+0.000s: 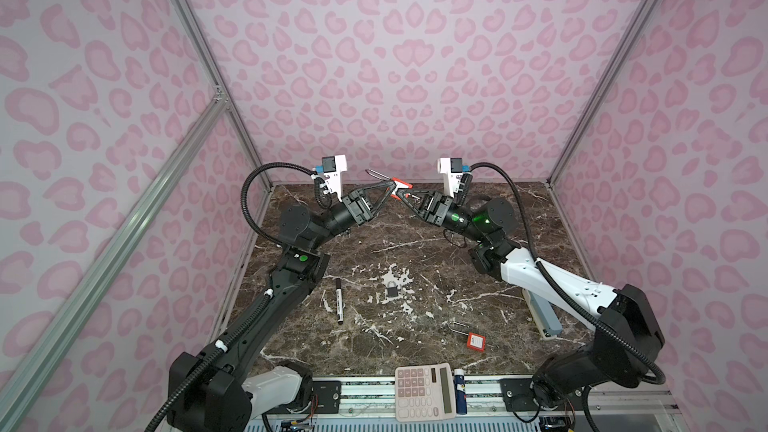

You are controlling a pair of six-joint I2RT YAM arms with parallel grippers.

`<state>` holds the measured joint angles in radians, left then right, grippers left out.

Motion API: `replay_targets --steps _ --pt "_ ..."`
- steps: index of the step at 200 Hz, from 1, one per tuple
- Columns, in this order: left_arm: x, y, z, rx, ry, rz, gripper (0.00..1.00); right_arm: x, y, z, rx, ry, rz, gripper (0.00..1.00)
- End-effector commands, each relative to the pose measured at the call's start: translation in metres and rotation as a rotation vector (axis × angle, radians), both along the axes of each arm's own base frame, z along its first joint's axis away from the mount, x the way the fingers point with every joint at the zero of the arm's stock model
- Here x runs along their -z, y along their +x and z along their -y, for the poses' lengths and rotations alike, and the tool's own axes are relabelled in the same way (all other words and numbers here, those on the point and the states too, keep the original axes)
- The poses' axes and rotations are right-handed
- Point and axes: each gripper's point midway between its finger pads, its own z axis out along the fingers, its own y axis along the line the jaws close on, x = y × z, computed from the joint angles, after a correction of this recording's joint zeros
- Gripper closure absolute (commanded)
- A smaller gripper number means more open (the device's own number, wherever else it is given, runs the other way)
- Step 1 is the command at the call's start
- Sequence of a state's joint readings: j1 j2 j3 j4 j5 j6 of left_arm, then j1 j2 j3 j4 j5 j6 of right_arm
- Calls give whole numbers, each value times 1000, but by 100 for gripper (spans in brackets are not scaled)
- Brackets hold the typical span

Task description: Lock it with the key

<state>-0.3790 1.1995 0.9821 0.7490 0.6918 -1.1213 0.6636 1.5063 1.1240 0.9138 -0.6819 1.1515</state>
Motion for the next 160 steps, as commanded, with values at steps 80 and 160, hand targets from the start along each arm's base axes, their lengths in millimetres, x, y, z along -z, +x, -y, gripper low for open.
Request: replay_targets --steps 80,160 --pt "15 8 -23 -109 30 -13 28 5 -9 20 34 -70 78 87" --pt "8 7 -33 -126 30 8 33 16 -20 28 -3 -152 70 87"
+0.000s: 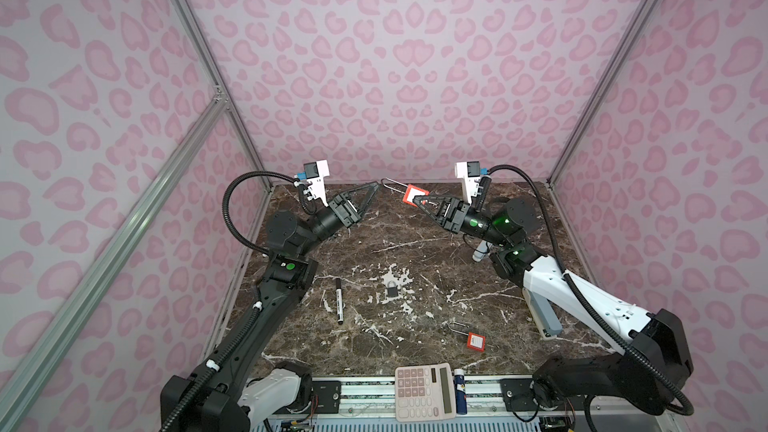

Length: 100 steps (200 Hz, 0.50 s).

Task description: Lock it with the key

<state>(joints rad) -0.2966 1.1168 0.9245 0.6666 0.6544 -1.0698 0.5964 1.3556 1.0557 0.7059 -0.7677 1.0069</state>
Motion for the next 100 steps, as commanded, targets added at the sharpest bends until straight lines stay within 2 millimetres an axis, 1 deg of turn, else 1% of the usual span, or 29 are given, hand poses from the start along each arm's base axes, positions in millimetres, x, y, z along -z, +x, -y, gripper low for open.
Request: replay_targets --steps 1,35,70,74,76,79,100 --pt "-4 -2 1 7 2 26 33 2 -8 -2 -38 -15 17 87" --pt "-3 0 2 16 5 19 42 5 -10 -6 -59 -18 12 87" --pt "-2 0 3 24 0 12 62 7 -9 -8 -67 -15 7 87" --pt "-1 0 3 25 1 11 63 7 -8 -9 -67 -15 5 87" --pt "-2 0 3 24 0 11 67 7 -8 -9 -66 -14 5 87" --pt "-1 0 3 25 0 11 70 7 -8 -9 -67 -13 6 87" --pt "-1 -1 2 20 3 11 83 7 -7 -9 -68 -12 5 87"
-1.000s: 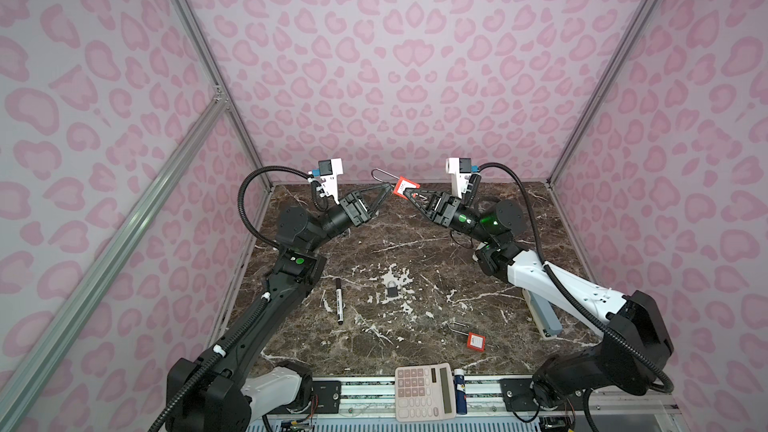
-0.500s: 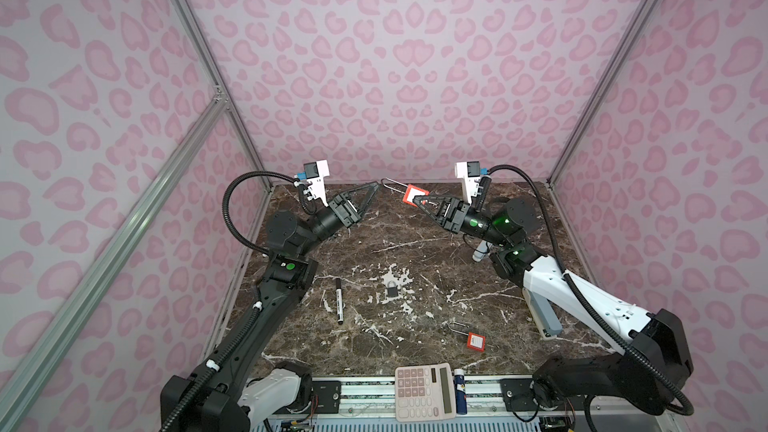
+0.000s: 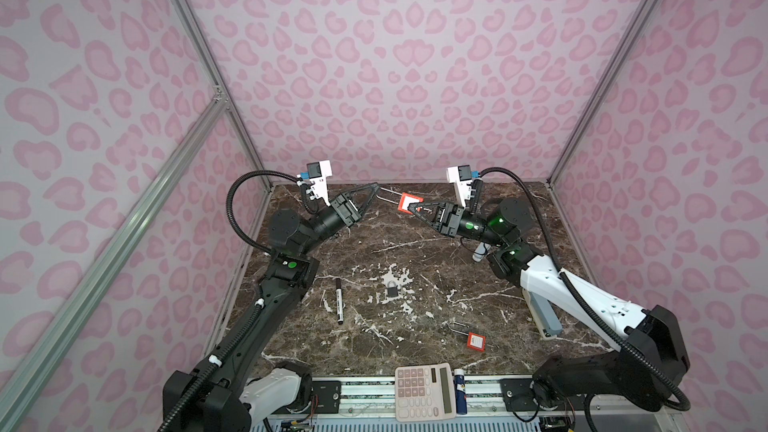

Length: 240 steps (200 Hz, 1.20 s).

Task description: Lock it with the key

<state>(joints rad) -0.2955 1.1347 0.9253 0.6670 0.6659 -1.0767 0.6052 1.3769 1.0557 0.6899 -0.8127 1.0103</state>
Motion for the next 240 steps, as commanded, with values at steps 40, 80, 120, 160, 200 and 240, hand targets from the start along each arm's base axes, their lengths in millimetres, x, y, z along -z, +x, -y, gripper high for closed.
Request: replay_targets --steps 40,80,120,160,200,240 --pt "-4 -4 1 15 -2 24 95 -6 -3 -1 -20 23 26 87" --pt "-3 -5 2 23 2 27 96 -10 -4 -2 -46 62 5 87" --pt "-1 -6 5 44 2 23 96 -12 -4 -9 -68 82 -2 87" --pt "3 -7 8 54 5 15 96 -12 -5 -18 -87 83 -1 87" --pt "1 -8 7 46 6 20 93 -12 -5 -17 -81 75 4 87" --pt "-3 -11 5 38 8 38 63 -9 -4 -12 -61 60 6 87"
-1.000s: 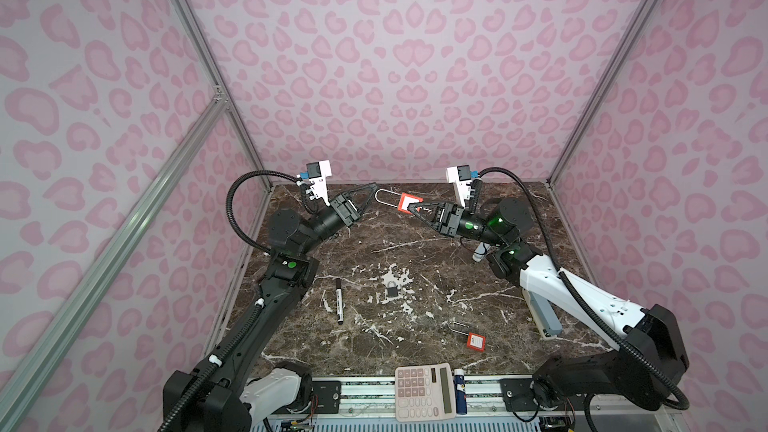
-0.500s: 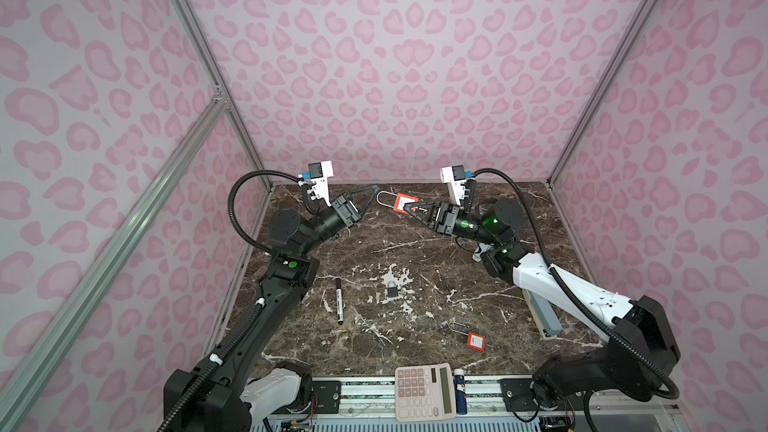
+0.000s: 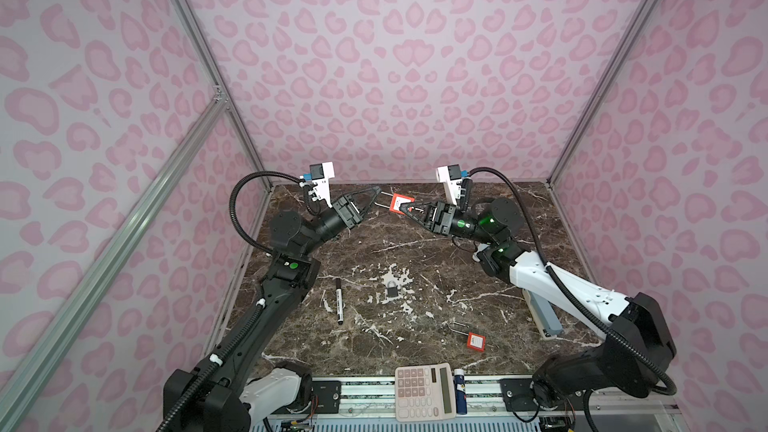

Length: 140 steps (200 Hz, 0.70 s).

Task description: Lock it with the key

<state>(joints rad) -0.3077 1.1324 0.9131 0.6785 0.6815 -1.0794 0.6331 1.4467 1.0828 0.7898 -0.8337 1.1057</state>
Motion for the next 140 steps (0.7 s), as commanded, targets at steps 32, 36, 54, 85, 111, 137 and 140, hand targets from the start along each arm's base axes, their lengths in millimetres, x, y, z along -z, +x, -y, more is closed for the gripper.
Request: replay_targets --steps 32,36,54,85,111,137,140 --pt "-4 -6 4 42 8 26 49 -6 0 4 20 17 41 87" --pt "-3 -6 5 45 9 25 49 -7 0 4 20 19 42 87" --pt "-3 -7 7 54 12 24 46 -6 1 2 16 25 38 87" --pt "-2 -8 13 73 14 22 44 -9 2 -5 -4 40 36 87" --pt "-3 -9 17 86 14 24 44 -8 2 -12 -14 43 32 87" --pt "-3 -9 21 95 15 25 44 -5 0 -19 -29 44 24 87" --pt "-3 -9 21 96 15 23 44 -5 0 -20 -31 46 25 87"
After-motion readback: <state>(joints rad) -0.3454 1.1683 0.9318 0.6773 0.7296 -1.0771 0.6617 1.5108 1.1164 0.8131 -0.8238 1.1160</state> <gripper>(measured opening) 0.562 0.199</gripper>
